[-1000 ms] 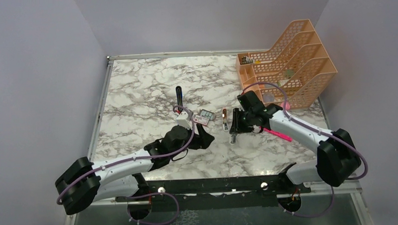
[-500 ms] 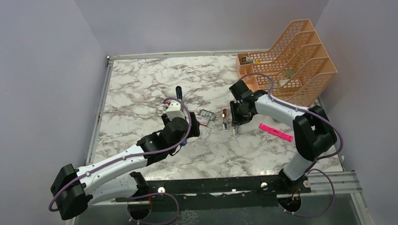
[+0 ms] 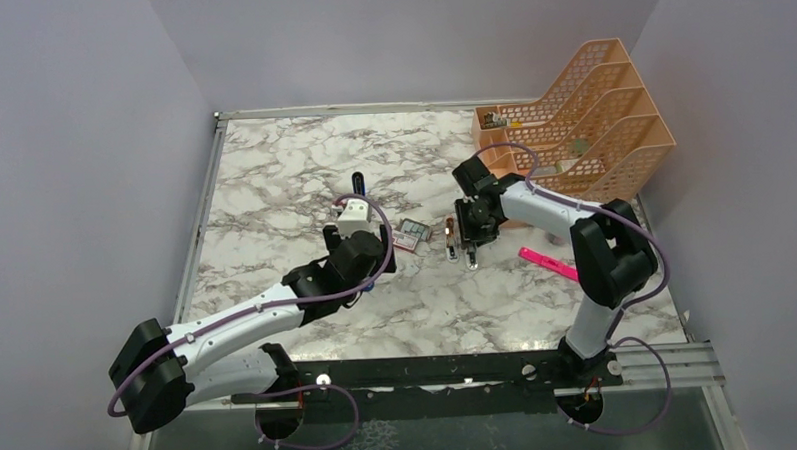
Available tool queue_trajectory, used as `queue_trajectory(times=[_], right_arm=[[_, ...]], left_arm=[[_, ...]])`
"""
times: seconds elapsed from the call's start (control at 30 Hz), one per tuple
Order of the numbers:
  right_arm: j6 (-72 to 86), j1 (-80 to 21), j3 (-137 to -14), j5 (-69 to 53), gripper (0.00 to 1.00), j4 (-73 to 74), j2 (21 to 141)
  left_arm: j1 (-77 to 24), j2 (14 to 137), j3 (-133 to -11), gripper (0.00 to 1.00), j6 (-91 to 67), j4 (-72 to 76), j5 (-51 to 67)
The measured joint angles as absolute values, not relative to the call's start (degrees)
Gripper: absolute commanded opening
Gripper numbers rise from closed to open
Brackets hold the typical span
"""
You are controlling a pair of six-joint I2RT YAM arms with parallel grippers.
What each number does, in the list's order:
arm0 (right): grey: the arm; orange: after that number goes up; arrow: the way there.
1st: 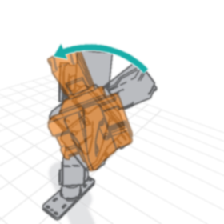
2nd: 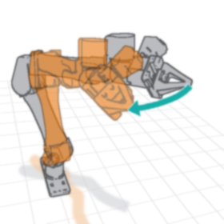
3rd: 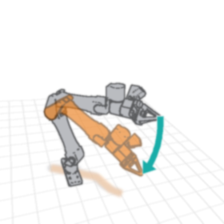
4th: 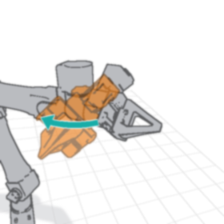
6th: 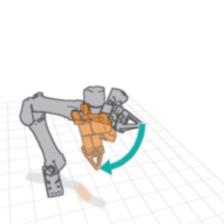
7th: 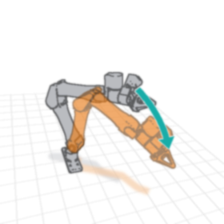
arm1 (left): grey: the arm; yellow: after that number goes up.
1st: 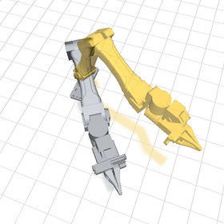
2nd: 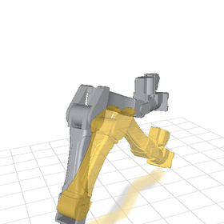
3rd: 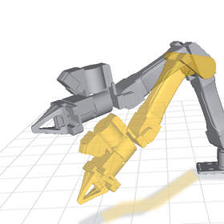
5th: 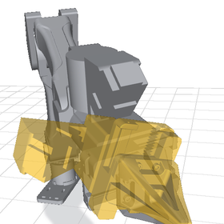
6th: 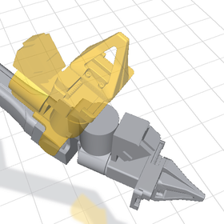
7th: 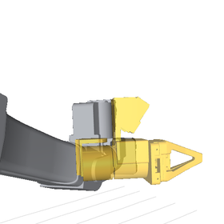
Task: Load the staples into the stapler
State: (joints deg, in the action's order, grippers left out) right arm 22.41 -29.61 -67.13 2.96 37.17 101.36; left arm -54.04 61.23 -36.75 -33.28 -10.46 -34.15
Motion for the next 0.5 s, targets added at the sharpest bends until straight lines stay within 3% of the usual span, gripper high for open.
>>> queue_trajectory(times=[0.3,0.5], right_arm=[[22.4,-29.6,-67.5,6.0,0.43,37.6,102.9],[22.4,-29.6,-67.5,7.9,0.52,37.8,102.9]], left_arm=[[-52.8,61.2,-36.8,0.86,-33.5,-10.5,-34.2],[-52.4,60.9,-36.8,0.86,-33.9,-10.6,-34.2]])
